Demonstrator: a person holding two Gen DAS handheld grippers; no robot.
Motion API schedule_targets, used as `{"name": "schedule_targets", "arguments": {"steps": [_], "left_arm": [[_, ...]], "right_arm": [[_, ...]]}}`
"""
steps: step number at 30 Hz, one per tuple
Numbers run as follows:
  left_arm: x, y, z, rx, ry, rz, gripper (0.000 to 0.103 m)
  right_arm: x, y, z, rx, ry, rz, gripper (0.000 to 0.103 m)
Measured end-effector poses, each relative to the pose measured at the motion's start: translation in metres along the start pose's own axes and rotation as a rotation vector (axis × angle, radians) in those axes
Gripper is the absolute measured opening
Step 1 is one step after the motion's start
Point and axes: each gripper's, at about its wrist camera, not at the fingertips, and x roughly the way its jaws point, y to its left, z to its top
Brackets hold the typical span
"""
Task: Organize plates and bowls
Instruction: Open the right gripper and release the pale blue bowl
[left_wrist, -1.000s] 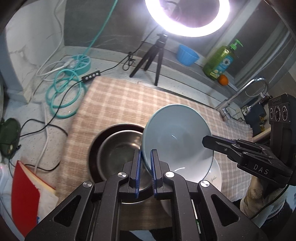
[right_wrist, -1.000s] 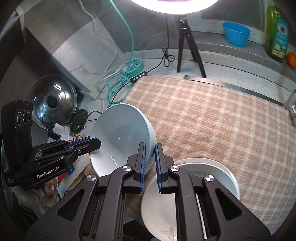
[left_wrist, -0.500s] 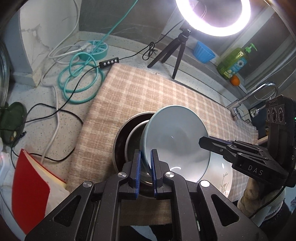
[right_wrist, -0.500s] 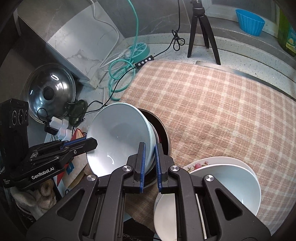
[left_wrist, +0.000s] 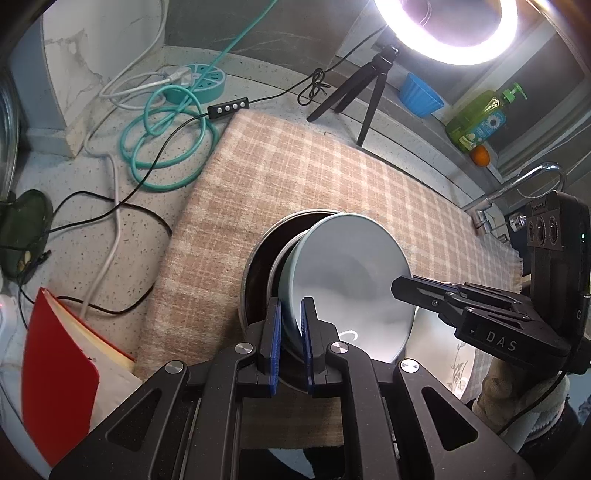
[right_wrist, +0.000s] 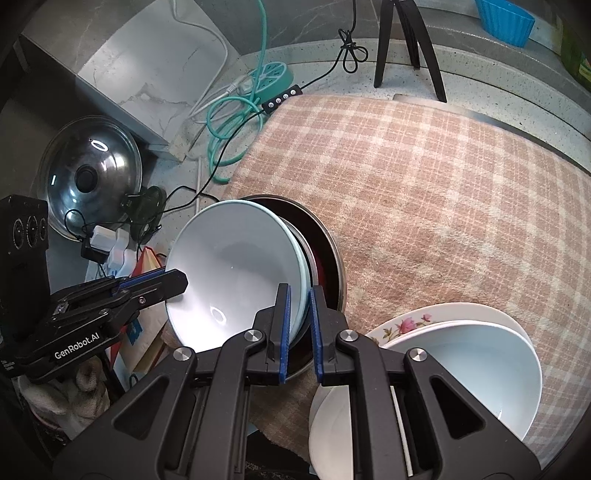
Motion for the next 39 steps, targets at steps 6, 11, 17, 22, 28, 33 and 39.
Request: {"name": "schedule_targets", "arguments": {"steps": [6,11,17,22,28,33,39], "left_arm": [[0.005,0.0,0.001,0.01,0.006,0.014,0.009],[0.008,0.002,0.002,0.008,0.009,0.022,0.009],[0.01,0.001,0.003,0.002,0.02,0.015,0.009],[0.007,0.002,0.004,-0.007,0.019,0.006,0.009],[0.007,0.0,0.004,-0.001,0.022,0.005,0.009],[0.001,0.001,0.004,0.003,0.008,0.0,0.011],[-0.021,0.009,0.003,-0.009,-0.066,-0.007,0.013]], "right_arm": [[0.003,-0.001,0.001,0.005,0.007,0.005,0.012],[0.003,0.0,0.002,-0.009,0.007,0.001,0.012],[0.002,0.001,0.002,-0.012,0.01,-0.003,0.012],[-0.001,0.001,0.002,-0.004,0.01,0.001,0.012],[-0.002,0.002,0.002,-0.004,0.013,0.003,0.012],[-0.011,0.001,0.001,-0.006,-0.006,0.018,0.015],[-0.043,0.002,-0.006,-0.04,-0.106,0.031,0.015]]}}
